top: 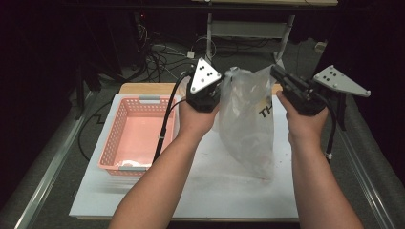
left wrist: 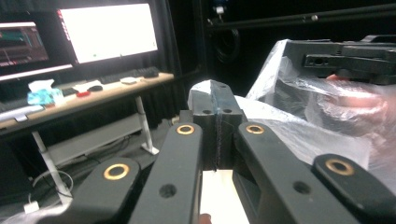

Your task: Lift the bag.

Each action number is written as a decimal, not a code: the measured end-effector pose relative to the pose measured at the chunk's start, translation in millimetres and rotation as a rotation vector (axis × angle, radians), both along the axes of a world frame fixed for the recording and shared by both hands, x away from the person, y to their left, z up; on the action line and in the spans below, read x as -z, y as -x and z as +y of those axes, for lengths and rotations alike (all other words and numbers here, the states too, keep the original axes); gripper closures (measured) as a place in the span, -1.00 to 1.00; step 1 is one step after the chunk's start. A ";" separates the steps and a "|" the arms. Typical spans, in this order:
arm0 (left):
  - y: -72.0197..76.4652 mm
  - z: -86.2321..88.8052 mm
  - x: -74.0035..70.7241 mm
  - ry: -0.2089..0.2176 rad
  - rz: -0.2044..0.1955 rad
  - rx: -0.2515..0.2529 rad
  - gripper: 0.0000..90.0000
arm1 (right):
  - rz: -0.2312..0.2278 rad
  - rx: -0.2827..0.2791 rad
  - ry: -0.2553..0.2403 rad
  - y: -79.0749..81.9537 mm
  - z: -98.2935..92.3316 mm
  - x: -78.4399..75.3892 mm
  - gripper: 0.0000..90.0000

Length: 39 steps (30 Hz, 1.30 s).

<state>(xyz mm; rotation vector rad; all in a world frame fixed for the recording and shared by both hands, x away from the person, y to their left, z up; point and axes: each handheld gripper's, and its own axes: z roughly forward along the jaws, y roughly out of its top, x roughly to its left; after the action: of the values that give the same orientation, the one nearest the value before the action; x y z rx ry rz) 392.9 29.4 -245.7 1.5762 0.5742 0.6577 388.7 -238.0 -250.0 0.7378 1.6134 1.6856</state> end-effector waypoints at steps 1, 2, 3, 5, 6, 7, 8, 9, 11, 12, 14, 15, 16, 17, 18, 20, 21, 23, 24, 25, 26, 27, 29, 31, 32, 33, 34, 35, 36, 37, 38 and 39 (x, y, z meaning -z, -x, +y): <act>-2.1 0.3 -5.1 0.012 -0.005 -0.003 0.97 | -0.004 0.004 -0.005 -1.1 -0.8 -4.9 1.00; -4.0 0.7 -10.1 0.014 -0.013 -0.006 0.97 | -0.009 0.007 -0.012 -2.4 -2.0 -9.6 1.00; -5.9 0.3 -14.9 0.011 -0.024 -0.016 0.97 | -0.013 0.012 -0.016 -4.0 -3.3 -14.1 1.00; -11.6 0.1 -23.0 0.013 -0.032 -0.026 0.97 | -0.018 0.030 -0.020 -7.4 -6.3 -22.4 1.00; -14.9 -0.7 -26.2 0.013 -0.030 -0.031 0.96 | -0.021 0.038 -0.019 -9.7 -7.9 -26.1 1.00; -18.8 -1.6 -28.8 0.012 -0.028 -0.033 0.96 | -0.021 0.043 -0.020 -12.1 -9.3 -29.3 1.00; -22.4 -2.9 -30.8 0.008 -0.028 -0.038 0.96 | -0.019 0.049 -0.017 -14.8 -10.3 -31.9 1.00; -26.2 -4.1 -32.4 -0.001 -0.028 -0.046 0.96 | -0.014 0.056 -0.014 -17.4 -10.9 -33.9 1.00; -33.6 -4.7 -35.0 0.002 -0.017 -0.051 0.96 | -0.008 0.060 -0.010 -21.9 -12.0 -37.0 1.00; -36.0 -4.2 -36.6 0.001 -0.015 -0.054 0.96 | -0.007 0.061 -0.008 -22.5 -12.5 -37.7 1.00; -37.1 -2.7 -36.9 0.006 -0.013 -0.047 0.96 | -0.011 0.070 0.002 -22.0 -13.2 -37.6 1.00; -37.0 -3.2 -34.3 -0.001 -0.013 -0.043 0.96 | -0.012 0.073 0.003 -21.7 -13.7 -36.6 1.00; -37.3 -4.1 -29.9 -0.016 -0.007 -0.039 0.96 | -0.013 0.075 0.012 -21.8 -14.8 -34.7 1.00; -38.0 -5.2 -23.9 -0.029 0.005 -0.036 0.96 | -0.009 0.079 0.018 -22.2 -15.6 -31.8 1.00; -38.8 -5.7 -16.7 -0.032 0.025 -0.032 0.96 | -0.002 0.082 0.026 -23.1 -16.0 -28.0 1.00; -39.8 -6.1 -1.7 -0.053 0.053 -0.031 0.96 | 0.025 0.086 0.045 -24.5 -16.6 -15.4 1.00; -38.9 -5.7 5.3 -0.063 0.057 -0.034 0.96 | 0.034 0.086 0.054 -24.9 -17.5 -10.1 1.00; -37.5 -3.2 16.0 -0.056 0.084 -0.031 0.96 | 0.050 0.088 0.057 -24.7 -20.0 3.0 1.00; -36.9 -1.3 19.7 -0.056 0.096 -0.033 0.96 | 0.060 0.087 0.056 -24.3 -21.2 8.4 1.00; -36.0 0.0 22.5 -0.052 0.109 -0.032 0.95 | 0.067 0.087 0.057 -23.7 -22.6 13.0 1.00; -34.7 1.4 24.4 -0.054 0.114 -0.035 0.94 | 0.075 0.089 0.057 -22.9 -23.2 16.7 1.00; -33.2 3.2 25.6 -0.054 0.119 -0.036 0.87 | 0.078 0.088 0.065 -22.3 -24.1 19.7 1.00; -30.2 6.2 26.6 -0.053 0.144 -0.026 0.73 | 0.083 0.089 0.069 -20.7 -25.3 23.4 1.00; -25.4 9.7 25.7 -0.066 0.141 -0.037 0.63 | 0.083 0.090 0.076 -18.8 -25.9 24.8 1.00; -23.0 12.1 25.2 -0.066 0.143 -0.034 0.57 | 0.082 0.088 0.076 -18.1 -26.1 25.3 1.00; -20.9 14.4 24.9 -0.069 0.136 -0.039 0.52 | 0.080 0.088 0.078 -17.6 -26.3 25.5 1.00; -18.6 16.6 25.0 -0.076 0.137 -0.038 0.47 | 0.079 0.087 0.085 -17.1 -26.3 25.7 1.00; -16.2 18.7 25.3 -0.084 0.141 -0.035 0.41 | 0.079 0.087 0.087 -16.7 -26.0 25.7 1.00; -13.2 20.5 26.0 -0.088 0.141 -0.043 0.35 | 0.084 0.085 0.084 -16.1 -25.2 25.7 1.00; -9.9 23.0 27.0 -0.097 0.136 -0.051 0.31 | 0.080 0.085 0.089 -15.8 -24.8 25.8 1.00; -6.4 25.8 28.5 -0.100 0.136 -0.053 0.28 | 0.083 0.088 0.092 -15.0 -24.5 25.8 1.00; -2.6 28.8 30.5 -0.101 0.136 -0.055 0.22 | 0.082 0.087 0.094 -14.7 -24.2 26.0 1.00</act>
<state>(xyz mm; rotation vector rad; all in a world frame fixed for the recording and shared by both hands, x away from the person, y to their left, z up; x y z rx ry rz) 395.5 58.2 -276.1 1.7140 0.6961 0.6318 403.5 -262.3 -276.0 0.8271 1.6794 1.5255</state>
